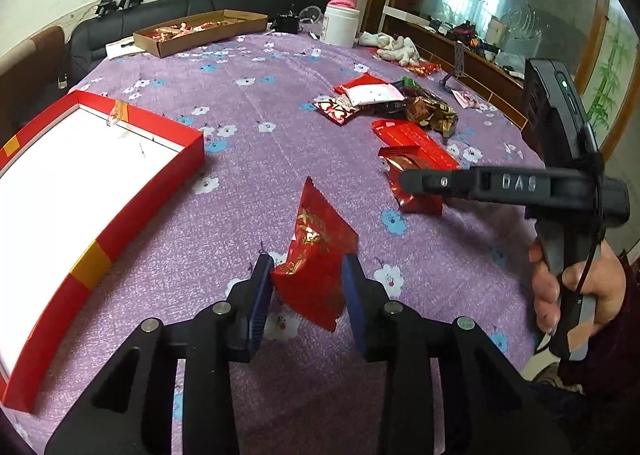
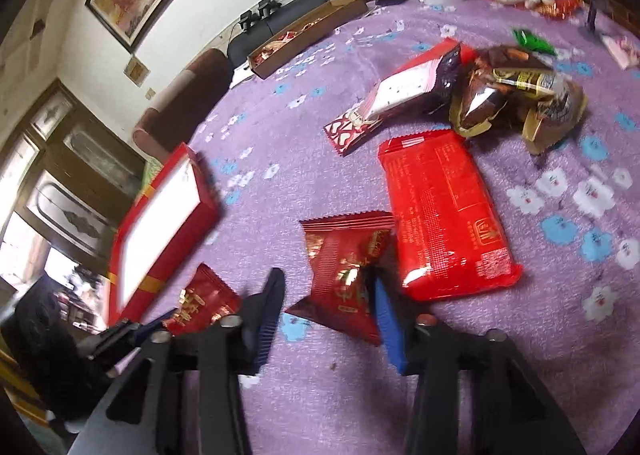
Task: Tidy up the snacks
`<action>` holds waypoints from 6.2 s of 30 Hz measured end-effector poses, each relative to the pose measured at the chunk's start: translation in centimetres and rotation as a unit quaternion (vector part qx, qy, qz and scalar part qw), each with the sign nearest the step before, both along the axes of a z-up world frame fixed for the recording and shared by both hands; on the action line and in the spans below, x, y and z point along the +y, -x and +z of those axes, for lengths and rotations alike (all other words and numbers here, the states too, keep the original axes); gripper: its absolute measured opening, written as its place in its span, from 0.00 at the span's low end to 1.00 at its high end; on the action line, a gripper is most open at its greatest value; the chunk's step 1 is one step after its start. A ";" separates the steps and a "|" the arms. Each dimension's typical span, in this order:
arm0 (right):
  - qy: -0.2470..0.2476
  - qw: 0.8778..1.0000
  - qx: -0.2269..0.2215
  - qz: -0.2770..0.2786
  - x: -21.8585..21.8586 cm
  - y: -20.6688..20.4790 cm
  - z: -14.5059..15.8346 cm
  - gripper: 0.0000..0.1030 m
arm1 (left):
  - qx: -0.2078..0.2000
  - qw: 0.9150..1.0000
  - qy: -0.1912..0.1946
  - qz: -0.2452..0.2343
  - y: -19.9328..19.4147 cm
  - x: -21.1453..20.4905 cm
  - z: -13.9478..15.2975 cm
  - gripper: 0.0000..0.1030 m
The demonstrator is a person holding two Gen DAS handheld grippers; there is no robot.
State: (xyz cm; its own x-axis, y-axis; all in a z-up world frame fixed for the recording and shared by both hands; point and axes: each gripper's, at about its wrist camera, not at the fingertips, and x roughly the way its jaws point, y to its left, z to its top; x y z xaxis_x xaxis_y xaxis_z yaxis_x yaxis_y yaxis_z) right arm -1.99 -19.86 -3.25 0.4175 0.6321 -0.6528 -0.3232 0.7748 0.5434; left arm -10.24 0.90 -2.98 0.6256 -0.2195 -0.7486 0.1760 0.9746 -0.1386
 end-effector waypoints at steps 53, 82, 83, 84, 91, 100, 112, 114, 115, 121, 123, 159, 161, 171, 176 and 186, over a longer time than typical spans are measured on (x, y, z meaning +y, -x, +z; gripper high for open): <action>0.036 0.961 0.000 0.274 24.5 0.0 4.4 0.51 | 0.041 0.955 -0.034 0.292 4.2 16.0 1.2 0.17; 0.123 0.977 -0.021 -0.174 -22.8 -14.6 3.7 0.66 | -0.037 0.996 0.006 0.087 0.1 -1.7 5.5 0.55; 0.130 0.973 -0.024 -0.189 -23.9 -15.7 3.7 0.66 | -0.032 0.997 0.007 0.077 -0.2 -2.4 5.1 0.55; 0.139 0.968 -0.031 -0.204 -25.4 -17.1 3.5 0.66 | -0.027 0.998 0.007 0.064 -0.5 -3.4 4.8 0.55; 0.071 0.970 0.003 -0.234 -28.6 -24.9 -0.3 0.66 | 0.004 0.999 0.008 0.037 -0.6 -5.7 3.4 0.55; 0.040 0.983 0.080 -0.162 -26.7 -22.1 -2.4 0.68 | 0.013 0.997 0.044 0.067 -0.9 -3.3 3.0 0.55; -0.007 1.000 0.010 0.008 -13.4 -16.5 4.5 0.73 | 0.029 0.997 0.046 0.061 0.1 -3.7 2.2 0.55; 0.045 0.999 0.025 0.003 -10.2 -18.2 3.8 0.74 | 0.037 0.996 0.045 0.071 0.5 -3.6 2.1 0.56; 0.083 0.996 0.029 0.005 -8.5 -18.8 2.9 0.74 | 0.041 0.995 0.044 0.076 0.7 -3.4 2.1 0.57; 0.122 0.985 0.012 0.118 -2.7 -11.1 2.3 0.75 | 0.029 0.993 0.045 0.104 1.8 -1.9 2.5 0.67; 0.058 0.979 0.043 0.191 -3.4 -7.2 3.2 0.71 | 0.028 0.992 0.051 0.108 1.7 -1.6 2.4 0.67; 0.024 0.999 -0.020 0.033 -2.9 -9.5 3.2 0.44 | 0.035 0.995 0.044 0.086 4.7 -2.4 2.8 0.67; -0.017 0.999 -0.032 0.019 -7.0 -7.9 3.8 0.44 | 0.035 0.995 0.038 0.080 4.3 -2.8 2.9 0.67; 0.006 0.986 0.024 -0.166 -25.1 -6.3 -1.1 0.45 | 0.019 1.000 0.005 0.019 -3.9 -10.1 6.5 0.67; 0.094 0.976 0.029 -0.193 -25.5 -6.7 -3.2 0.46 | 0.037 0.999 0.023 0.008 -12.4 -16.0 7.9 0.73; 0.146 0.975 -0.011 -0.168 -23.7 -6.6 -3.3 0.61 | 0.155 0.987 0.005 0.052 -25.1 -25.5 3.5 0.72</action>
State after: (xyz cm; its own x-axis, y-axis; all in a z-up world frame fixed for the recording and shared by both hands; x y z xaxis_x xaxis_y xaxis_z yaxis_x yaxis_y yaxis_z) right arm 4.63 -43.56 -6.57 0.5840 0.2465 -0.7734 -0.0341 0.9594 0.2800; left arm 14.88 -24.58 0.49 0.3869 -0.1741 -0.9055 0.0238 0.9836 -0.1789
